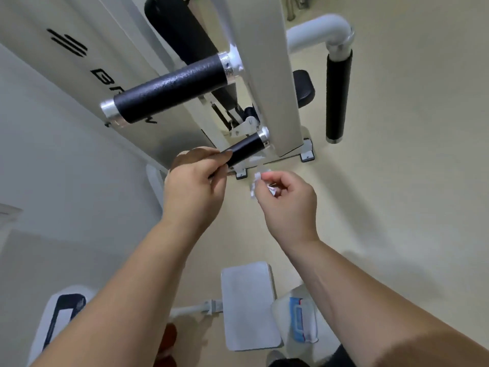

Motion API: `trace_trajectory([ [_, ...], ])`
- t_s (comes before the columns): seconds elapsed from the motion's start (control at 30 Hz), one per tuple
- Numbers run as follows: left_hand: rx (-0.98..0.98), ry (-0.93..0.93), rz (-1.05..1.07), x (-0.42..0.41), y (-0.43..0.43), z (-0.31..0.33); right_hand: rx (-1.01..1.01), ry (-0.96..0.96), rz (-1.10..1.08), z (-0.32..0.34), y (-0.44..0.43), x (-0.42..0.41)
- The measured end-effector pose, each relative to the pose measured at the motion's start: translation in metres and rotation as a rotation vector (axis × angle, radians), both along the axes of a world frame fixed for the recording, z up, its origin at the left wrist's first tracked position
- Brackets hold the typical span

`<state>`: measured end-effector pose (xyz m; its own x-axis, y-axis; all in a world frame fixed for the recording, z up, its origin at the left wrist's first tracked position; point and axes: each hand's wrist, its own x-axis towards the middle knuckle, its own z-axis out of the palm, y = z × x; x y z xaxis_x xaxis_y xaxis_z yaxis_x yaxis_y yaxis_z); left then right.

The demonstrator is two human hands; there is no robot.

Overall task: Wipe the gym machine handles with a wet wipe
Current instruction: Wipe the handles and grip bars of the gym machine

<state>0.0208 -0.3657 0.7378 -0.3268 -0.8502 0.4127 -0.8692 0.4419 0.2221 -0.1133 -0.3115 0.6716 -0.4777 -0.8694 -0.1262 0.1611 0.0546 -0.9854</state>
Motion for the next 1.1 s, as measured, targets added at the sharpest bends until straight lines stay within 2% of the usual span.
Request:
trace_trajectory([
  [0.07,-0.015,0.034,-0.029,0.005,-0.007,0.002,0.0,-0.037,-0.051,-0.007,-0.005,0.014],
  [0.2,0.203,0.269,-0.037,0.013,-0.016,0.005,-0.08,-0.146,-0.128,-0.017,-0.02,0.037],
  [0.37,0.296,0.445,-0.097,0.014,-0.013,-0.001,-0.166,-0.235,-0.337,-0.021,-0.046,0.053],
  [0.5,0.275,0.444,-0.16,0.015,-0.008,-0.007,-0.24,-0.324,-0.492,-0.023,-0.043,0.065],
  [0.7,0.212,0.417,-0.222,0.019,-0.002,-0.013,-0.345,-0.271,-0.409,-0.031,-0.021,0.099],
  [0.87,0.213,0.425,-0.229,0.02,0.003,-0.014,-0.367,-0.301,-0.519,-0.032,-0.026,0.069],
  [1.1,0.225,0.458,-0.201,0.013,0.006,-0.014,-0.457,-0.119,-0.413,-0.034,-0.013,0.084],
])
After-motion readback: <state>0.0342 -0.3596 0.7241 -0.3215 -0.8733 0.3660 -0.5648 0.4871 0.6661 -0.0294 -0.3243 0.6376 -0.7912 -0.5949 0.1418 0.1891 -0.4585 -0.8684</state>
